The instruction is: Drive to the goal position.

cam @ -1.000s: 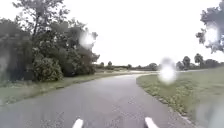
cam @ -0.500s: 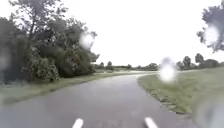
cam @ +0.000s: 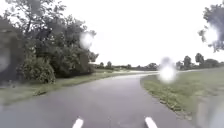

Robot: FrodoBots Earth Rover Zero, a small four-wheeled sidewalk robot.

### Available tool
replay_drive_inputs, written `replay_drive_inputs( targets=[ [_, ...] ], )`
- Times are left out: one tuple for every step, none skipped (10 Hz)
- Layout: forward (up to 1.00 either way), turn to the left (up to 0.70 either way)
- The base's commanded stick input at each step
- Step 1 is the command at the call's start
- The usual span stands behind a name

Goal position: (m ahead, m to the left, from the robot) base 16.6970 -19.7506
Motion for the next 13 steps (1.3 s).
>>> replay_drive_inputs(
  targets=[
    [0.85,0.0],
    [0.85,0.0],
    [0.85,0.0],
    [0.85,0.0],
    [0.85,0.0],
    [0.85,0.0],
    [0.85,0.0],
    [0.85,0.0],
    [0.85,0.0],
    [0.85,0.0],
    [0.85,0.0],
    [0.85,0.0],
    [0.85,0.0]
  ],
)
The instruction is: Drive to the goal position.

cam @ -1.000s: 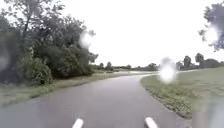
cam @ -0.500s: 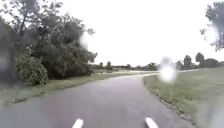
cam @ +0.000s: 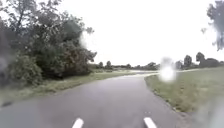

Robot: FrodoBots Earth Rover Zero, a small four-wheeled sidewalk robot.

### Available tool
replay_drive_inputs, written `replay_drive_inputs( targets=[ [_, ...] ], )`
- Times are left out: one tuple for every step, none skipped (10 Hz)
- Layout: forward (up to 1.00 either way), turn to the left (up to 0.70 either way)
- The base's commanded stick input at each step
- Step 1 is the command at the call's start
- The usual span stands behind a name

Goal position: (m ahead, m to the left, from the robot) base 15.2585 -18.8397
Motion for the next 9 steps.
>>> replay_drive_inputs(
  targets=[
    [0.85,-0.01],
    [0.85,-0.07],
    [0.85,-0.19],
    [0.85,-0.31],
    [0.85,-0.25],
    [0.85,-0.13],
    [0.85,0.0],
    [0.85,0.0],
    [0.85,0.0]
  ],
)
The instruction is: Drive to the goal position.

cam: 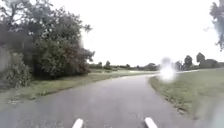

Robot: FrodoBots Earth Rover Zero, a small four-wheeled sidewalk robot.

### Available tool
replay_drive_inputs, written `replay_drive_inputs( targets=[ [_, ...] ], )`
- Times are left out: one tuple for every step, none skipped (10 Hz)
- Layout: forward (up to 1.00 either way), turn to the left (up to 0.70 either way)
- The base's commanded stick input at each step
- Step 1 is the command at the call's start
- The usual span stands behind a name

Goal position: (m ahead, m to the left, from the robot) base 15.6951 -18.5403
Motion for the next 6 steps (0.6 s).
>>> replay_drive_inputs(
  targets=[
    [0.85,0.0],
    [0.85,0.0],
    [0.85,0.0],
    [0.85,0.0],
    [0.85,0.0],
    [0.85,0.0]
  ],
)
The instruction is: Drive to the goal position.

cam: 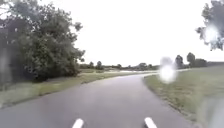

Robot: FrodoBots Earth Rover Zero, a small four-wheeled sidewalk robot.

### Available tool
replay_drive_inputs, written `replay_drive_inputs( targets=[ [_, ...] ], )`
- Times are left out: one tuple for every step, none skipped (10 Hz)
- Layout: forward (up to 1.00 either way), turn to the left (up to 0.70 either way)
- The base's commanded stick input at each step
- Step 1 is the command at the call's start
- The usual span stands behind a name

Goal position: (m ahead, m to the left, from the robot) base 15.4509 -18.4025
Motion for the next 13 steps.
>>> replay_drive_inputs(
  targets=[
    [0.85,0.0],
    [0.85,0.0],
    [0.85,0.0],
    [0.85,0.0],
    [0.85,0.0],
    [0.85,0.0],
    [0.85,0.0],
    [0.85,0.0],
    [0.85,0.0],
    [0.85,-0.03],
    [0.85,-0.07],
    [0.85,-0.29],
    [0.85,-0.29]
  ],
)
